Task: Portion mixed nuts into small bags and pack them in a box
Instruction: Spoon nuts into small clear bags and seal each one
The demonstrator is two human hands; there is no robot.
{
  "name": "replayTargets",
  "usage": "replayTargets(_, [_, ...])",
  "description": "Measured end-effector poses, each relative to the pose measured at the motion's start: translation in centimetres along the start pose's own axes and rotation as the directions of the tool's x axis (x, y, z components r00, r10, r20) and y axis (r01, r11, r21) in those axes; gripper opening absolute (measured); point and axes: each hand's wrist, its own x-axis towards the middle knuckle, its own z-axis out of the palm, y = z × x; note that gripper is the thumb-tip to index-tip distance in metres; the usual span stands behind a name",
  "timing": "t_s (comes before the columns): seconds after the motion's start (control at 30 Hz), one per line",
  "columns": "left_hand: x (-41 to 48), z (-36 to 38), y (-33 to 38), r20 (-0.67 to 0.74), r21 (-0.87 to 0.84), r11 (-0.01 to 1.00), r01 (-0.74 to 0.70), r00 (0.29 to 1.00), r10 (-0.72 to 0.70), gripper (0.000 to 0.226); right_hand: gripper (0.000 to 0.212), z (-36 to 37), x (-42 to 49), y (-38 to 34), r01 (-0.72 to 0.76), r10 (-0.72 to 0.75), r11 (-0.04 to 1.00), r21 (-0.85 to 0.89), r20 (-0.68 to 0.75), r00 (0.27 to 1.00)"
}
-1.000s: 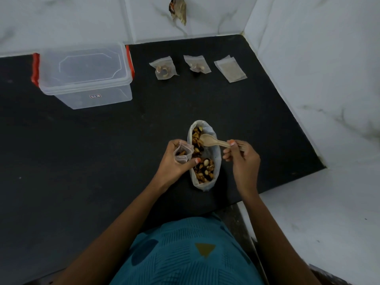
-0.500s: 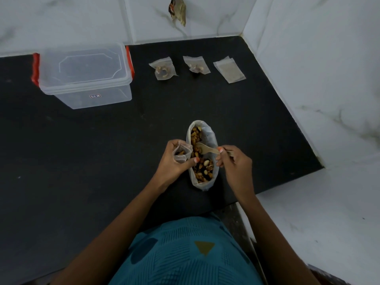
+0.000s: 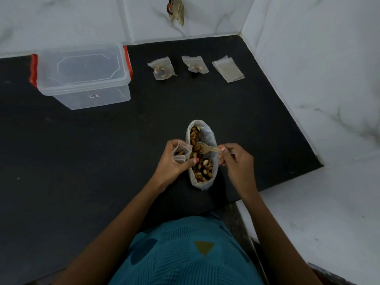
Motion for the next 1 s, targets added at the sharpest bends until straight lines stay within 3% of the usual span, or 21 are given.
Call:
replayTargets(0.1, [0.0, 0.0, 0.0, 0.002, 0.007, 1.000, -0.002, 1.000, 0.002, 0.046, 0.013, 0.7, 0.1, -0.2, -0.023, 0.025, 0.998, 0.052, -0.041, 0.999])
replayTargets(0.2, [0.0, 0.0, 0.0, 0.002, 0.005, 1.000, -0.011, 1.000, 0.011, 0.045, 0.014, 0.6, 0.5, 0.2, -0.189, 0.210, 0.956, 0.222, -0.074, 0.975])
replayTargets(0.3, [-0.1, -0.1, -0.1, 0.008, 0.009, 1.000, -0.020, 1.000, 0.020, 0.044, 0.018, 0.5, 0.4, 0.8, -0.325, 0.373, 0.851, 0.412, -0.038, 0.927])
replayTargets(0.4, [0.0, -0.2, -0.2, 0.016, 0.019, 1.000, -0.012, 1.000, 0.012, 0.045, 0.020, 0.7, 0.2, 1.1, -0.343, 0.418, 0.786, 0.515, -0.033, 0.908])
replayTargets(0.5, [0.0, -0.1, -0.2, 0.012, 0.020, 1.000, -0.016, 1.000, 0.015, 0.045, 0.018, 0.6, 0.1, 1.2, -0.337, 0.415, 0.786, 0.518, -0.039, 0.909])
replayTargets(0.63, [-0.1, -0.1, -0.2, 0.008, 0.020, 0.999, -0.025, 1.000, 0.025, 0.045, 0.015, -0.8, 0.2, 0.8, -0.285, 0.339, 0.869, 0.404, -0.067, 0.938])
replayTargets(0.77, [0.0, -0.1, -0.3, 0.008, 0.014, 0.999, -0.031, 1.000, 0.031, 0.044, 0.012, -1.9, 0.0, 0.2, -0.097, 0.103, 0.992, 0.080, -0.080, 0.991])
replayTargets(0.87, [0.1, -0.2, -0.5, 0.012, 0.009, 1.000, -0.027, 1.000, 0.027, 0.045, 0.012, -1.6, -0.5, -0.1, 0.055, -0.056, 0.992, -0.114, -0.008, 0.998])
replayTargets(1.0, [0.3, -0.4, -0.8, 0.033, -0.007, 1.000, -0.015, 0.999, 0.015, 0.045, 0.010, -1.0, -0.6, -0.4, 0.135, -0.132, 0.969, -0.209, 0.031, 0.991])
